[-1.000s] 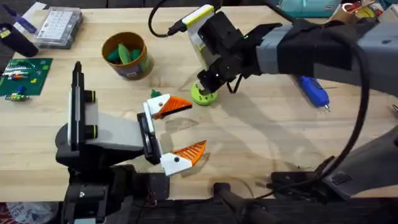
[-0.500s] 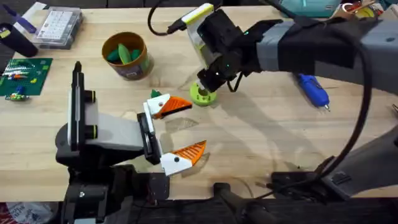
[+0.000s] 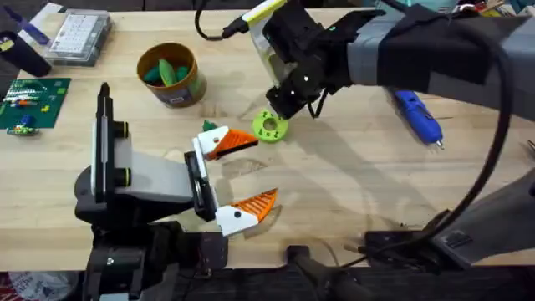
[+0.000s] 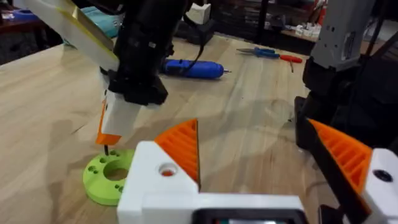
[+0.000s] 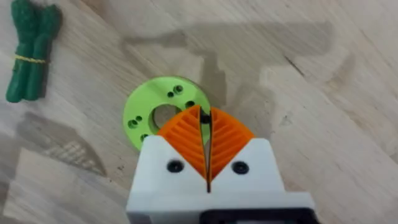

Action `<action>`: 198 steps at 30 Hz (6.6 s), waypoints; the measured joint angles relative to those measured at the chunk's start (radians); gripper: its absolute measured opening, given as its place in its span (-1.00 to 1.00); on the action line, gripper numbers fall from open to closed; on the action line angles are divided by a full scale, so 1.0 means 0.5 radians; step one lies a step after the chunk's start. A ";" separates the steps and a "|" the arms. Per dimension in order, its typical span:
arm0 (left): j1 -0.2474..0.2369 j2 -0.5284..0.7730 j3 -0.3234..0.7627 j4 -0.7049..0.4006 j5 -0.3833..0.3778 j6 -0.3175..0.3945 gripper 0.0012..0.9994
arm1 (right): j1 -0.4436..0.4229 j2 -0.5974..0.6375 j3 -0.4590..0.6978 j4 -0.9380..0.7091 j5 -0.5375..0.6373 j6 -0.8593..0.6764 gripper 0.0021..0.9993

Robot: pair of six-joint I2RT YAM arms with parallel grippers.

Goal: Pick up the gripper from the table and insert it into the empty holder that is missing its gripper. Then pick up a screw, insert it into the mounting hole, and use the screwdriver to tighten it. Finally, clean up the table by picking up the vegetable and placing it into the bucket.

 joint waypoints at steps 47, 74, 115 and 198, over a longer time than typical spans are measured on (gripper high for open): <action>0.000 0.000 0.000 -0.001 0.000 0.000 0.98 | 0.655 -0.229 1.261 -1.229 0.033 0.008 -0.99; 0.000 0.000 0.000 -0.001 0.000 -0.001 0.98 | 0.790 -0.150 1.264 -1.227 0.033 0.047 -0.99; 0.000 0.000 0.000 -0.001 0.000 0.000 0.98 | 0.842 -0.017 1.264 -1.205 0.033 0.091 -0.99; 0.000 0.001 0.000 -0.001 -0.001 -0.040 0.98 | 0.823 0.111 1.278 -1.243 0.122 0.097 0.97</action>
